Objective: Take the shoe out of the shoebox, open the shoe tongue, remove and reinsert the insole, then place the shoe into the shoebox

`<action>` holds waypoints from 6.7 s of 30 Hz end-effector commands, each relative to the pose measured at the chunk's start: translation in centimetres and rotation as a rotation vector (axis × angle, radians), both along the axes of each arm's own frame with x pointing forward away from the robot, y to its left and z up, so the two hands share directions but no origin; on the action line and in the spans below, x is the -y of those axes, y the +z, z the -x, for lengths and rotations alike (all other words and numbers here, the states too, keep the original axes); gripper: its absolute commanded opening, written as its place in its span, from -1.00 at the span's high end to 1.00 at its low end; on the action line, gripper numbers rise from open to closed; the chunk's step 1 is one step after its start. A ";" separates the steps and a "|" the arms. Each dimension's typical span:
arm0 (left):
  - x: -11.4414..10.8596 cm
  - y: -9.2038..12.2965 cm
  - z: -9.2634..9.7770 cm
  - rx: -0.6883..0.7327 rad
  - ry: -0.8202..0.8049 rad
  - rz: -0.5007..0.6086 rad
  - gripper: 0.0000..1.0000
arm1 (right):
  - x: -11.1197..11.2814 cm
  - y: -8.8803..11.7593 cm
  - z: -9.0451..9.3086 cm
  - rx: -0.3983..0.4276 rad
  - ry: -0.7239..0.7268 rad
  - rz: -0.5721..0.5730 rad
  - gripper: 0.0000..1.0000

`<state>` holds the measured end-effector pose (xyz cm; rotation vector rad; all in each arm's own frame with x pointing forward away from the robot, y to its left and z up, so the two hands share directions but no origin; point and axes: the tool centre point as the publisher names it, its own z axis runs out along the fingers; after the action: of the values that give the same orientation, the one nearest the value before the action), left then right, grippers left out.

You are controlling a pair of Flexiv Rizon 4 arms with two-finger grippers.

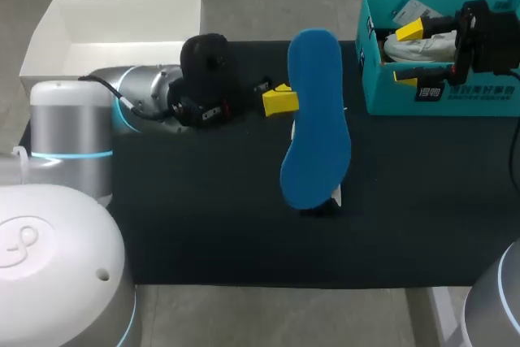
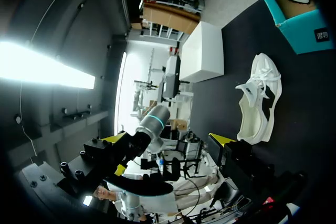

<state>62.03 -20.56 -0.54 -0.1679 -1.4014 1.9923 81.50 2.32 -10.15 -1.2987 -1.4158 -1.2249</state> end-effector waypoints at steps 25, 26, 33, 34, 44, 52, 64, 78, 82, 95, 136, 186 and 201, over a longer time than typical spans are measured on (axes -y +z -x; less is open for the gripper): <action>0.9 -2.0 -8.7 1.494 0.182 0.152 1.00 | -0.1 -0.1 -0.1 -0.001 0.000 0.001 -1.00; 1.1 -2.0 -9.0 1.524 0.175 0.168 1.00 | -0.1 -0.1 -0.1 -0.001 0.000 0.001 -1.00; 1.5 -1.8 -9.5 1.544 0.209 0.186 1.00 | -0.1 -0.1 -0.1 -0.001 0.000 0.001 -1.00; 1.5 -1.8 -9.5 1.544 0.209 0.186 1.00 | -0.1 -0.1 -0.1 -0.001 0.000 0.001 -1.00; 1.5 -1.8 -9.5 1.544 0.209 0.186 1.00 | -0.1 -0.1 -0.1 -0.001 0.000 0.001 -1.00; 2.2 -4.2 -11.7 1.763 0.254 0.239 1.00 | -0.1 -0.1 -0.1 -0.001 0.000 0.001 -1.00; 5.6 -8.0 -13.3 1.875 0.232 0.199 1.00 | -0.9 0.6 -0.2 0.028 -0.019 0.050 -1.00; 10.4 -9.2 -14.5 2.058 0.230 0.222 1.00 | -2.6 0.0 -1.0 0.019 -0.024 0.024 0.31; 10.6 -9.4 -14.4 2.100 0.172 0.228 1.00 | -2.6 -0.1 -1.0 0.013 -0.034 0.019 0.49; 10.8 -9.3 -14.2 2.092 0.160 0.213 1.00 | -2.8 -0.5 -1.4 -0.001 -0.043 0.028 1.00; 5.9 -3.9 -21.8 2.131 -0.656 -0.439 -1.00 | -4.5 -4.9 -2.7 -0.063 -0.104 0.144 1.00; 8.9 -2.8 -24.3 2.146 -0.401 -0.358 -1.00 | -4.7 -4.4 -3.1 -0.054 -0.101 0.002 1.00; 5.8 -3.5 -25.4 2.144 0.301 0.021 -1.00 | -2.6 -2.6 -3.3 -0.009 -0.107 -0.088 1.00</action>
<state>88.09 -28.44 -3.02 -2.6335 -2.3683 0.7399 84.89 5.45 -12.92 -1.3416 -1.2884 -1.3281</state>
